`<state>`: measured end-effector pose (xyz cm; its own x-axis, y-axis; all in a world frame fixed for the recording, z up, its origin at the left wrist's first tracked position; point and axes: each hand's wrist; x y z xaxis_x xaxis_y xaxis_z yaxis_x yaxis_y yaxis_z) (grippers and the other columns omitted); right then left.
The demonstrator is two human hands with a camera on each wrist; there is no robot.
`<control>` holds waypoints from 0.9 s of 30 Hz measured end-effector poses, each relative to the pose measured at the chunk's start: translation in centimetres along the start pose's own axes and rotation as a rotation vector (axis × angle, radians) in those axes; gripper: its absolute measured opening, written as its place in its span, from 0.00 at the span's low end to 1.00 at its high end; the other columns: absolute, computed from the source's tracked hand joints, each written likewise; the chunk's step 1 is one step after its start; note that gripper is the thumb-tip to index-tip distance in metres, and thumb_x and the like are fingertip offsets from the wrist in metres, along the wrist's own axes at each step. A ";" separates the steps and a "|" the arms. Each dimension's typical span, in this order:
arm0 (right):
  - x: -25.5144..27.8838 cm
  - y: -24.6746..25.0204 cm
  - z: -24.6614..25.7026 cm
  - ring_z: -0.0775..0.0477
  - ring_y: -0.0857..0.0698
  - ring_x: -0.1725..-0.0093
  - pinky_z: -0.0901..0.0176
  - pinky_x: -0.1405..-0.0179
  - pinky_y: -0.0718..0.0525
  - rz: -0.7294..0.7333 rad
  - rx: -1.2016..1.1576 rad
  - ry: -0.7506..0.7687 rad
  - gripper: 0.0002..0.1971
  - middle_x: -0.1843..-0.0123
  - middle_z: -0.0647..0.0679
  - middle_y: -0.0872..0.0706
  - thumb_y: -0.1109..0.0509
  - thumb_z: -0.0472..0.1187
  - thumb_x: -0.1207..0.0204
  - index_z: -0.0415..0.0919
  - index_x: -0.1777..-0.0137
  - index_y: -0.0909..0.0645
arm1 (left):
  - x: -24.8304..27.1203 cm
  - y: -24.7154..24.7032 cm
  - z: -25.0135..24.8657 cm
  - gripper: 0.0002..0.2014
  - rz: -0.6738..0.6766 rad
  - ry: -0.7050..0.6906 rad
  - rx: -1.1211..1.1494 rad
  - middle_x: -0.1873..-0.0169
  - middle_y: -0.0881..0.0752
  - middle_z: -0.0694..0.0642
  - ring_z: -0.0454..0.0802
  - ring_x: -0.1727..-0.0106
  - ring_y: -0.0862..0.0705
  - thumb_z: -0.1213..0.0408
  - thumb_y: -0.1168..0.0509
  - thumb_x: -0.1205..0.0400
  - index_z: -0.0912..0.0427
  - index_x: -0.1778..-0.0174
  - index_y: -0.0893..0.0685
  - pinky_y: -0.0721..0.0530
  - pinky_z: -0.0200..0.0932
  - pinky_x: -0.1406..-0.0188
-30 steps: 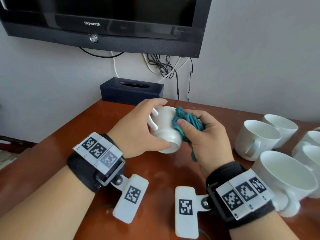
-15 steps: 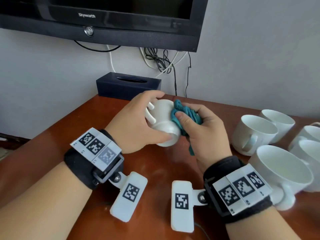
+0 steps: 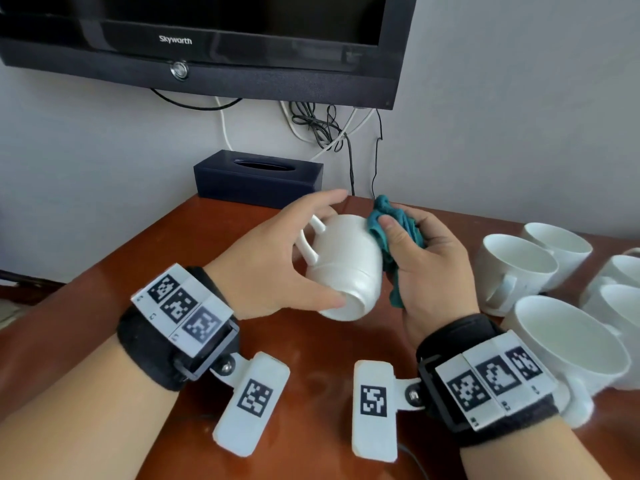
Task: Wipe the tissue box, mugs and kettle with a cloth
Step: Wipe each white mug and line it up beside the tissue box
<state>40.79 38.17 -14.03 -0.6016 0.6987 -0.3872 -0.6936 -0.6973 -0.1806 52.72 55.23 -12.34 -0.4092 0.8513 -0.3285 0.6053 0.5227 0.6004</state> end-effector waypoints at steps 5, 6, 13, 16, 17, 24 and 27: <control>0.2 -0.1 0.2 0.44 0.09 0.49 0.39 0.46 0.10 -0.008 -0.023 -0.015 0.07 0.48 0.48 0.06 0.23 0.49 0.21 0.51 0.46 0.09 | -0.3 -0.1 0.4 0.54 -0.052 0.007 0.203 0.27 0.21 0.39 0.46 0.22 0.21 0.47 0.14 0.37 0.32 0.15 0.33 0.20 0.61 0.22; 0.3 -0.2 0.2 0.45 0.10 0.51 0.43 0.49 0.11 0.016 -0.046 -0.026 0.05 0.49 0.47 0.06 0.23 0.45 0.19 0.50 0.46 0.09 | -0.4 0.0 0.6 0.53 -0.094 0.028 0.217 0.27 0.20 0.38 0.46 0.23 0.21 0.45 0.14 0.37 0.32 0.16 0.32 0.20 0.61 0.23; 1.5 -1.3 0.1 0.42 0.10 0.51 0.46 0.52 0.12 0.214 -0.064 -0.017 0.05 0.49 0.45 0.08 0.21 0.41 0.22 0.54 0.51 0.11 | -0.7 0.2 1.3 0.48 -0.390 0.171 0.145 0.31 0.17 0.37 0.44 0.32 0.16 0.41 0.17 0.38 0.37 0.20 0.25 0.13 0.59 0.32; 1.6 -1.3 0.2 0.43 0.11 0.53 0.48 0.55 0.13 0.183 -0.094 -0.026 0.04 0.50 0.44 0.08 0.22 0.41 0.20 0.50 0.48 0.11 | -0.6 0.4 1.1 0.46 -0.328 0.153 0.258 0.32 0.15 0.43 0.49 0.30 0.15 0.44 0.15 0.38 0.38 0.22 0.22 0.14 0.64 0.31; 1.4 -1.2 0.2 0.44 0.12 0.54 0.49 0.57 0.13 0.153 -0.110 -0.036 0.03 0.51 0.44 0.09 0.23 0.40 0.19 0.47 0.47 0.12 | -0.5 0.4 0.9 0.45 -0.287 0.135 0.321 0.31 0.15 0.47 0.53 0.30 0.15 0.47 0.14 0.38 0.40 0.22 0.21 0.15 0.66 0.30; 0.4 -0.4 -0.1 0.39 0.14 0.54 0.40 0.53 0.15 -0.058 -0.223 -0.195 0.06 0.50 0.38 0.09 0.25 0.45 0.17 0.44 0.47 0.13 | -0.2 -0.3 0.0 0.41 -0.073 0.071 0.650 0.35 0.12 0.55 0.58 0.34 0.12 0.62 0.18 0.36 0.51 0.23 0.20 0.10 0.50 0.40; 0.6 -0.3 0.4 0.47 0.22 0.71 0.53 0.72 0.29 -0.042 -0.287 -0.309 0.08 0.62 0.43 0.14 0.32 0.44 0.11 0.43 0.49 0.15 | -0.2 -0.2 -0.2 0.40 -0.066 0.061 0.823 0.32 0.12 0.61 0.60 0.34 0.12 0.62 0.17 0.34 0.58 0.23 0.19 0.09 0.51 0.41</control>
<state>40.48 38.92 -13.86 -0.6955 0.7125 -0.0930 -0.6083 -0.6528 -0.4515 52.58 54.93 -12.28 -0.4831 0.8260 -0.2904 0.8755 0.4586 -0.1520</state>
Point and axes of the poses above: each hand's wrist, its own x-axis away from the middle knuckle, its own y-axis out of the back of the hand, z = x × y
